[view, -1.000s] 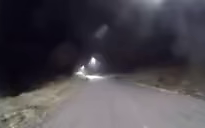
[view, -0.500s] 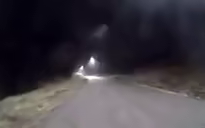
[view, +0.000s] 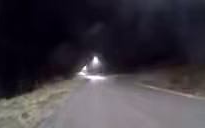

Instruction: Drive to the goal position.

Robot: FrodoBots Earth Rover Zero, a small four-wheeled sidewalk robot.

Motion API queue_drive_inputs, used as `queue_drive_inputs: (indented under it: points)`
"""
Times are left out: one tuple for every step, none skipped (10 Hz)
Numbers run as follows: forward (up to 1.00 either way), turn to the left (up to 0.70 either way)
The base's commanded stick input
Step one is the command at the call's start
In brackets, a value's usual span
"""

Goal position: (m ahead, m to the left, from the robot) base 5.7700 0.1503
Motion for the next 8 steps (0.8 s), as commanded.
queue_drive_inputs:
  points:
    - [1.0, 0.06]
    - [1.0, 0.05]
    - [1.0, 0.04]
    - [1.0, 0.04]
    - [1.0, 0.05]
    - [1.0, 0.05]
    - [1.0, 0.05]
    - [1.0, 0.05]
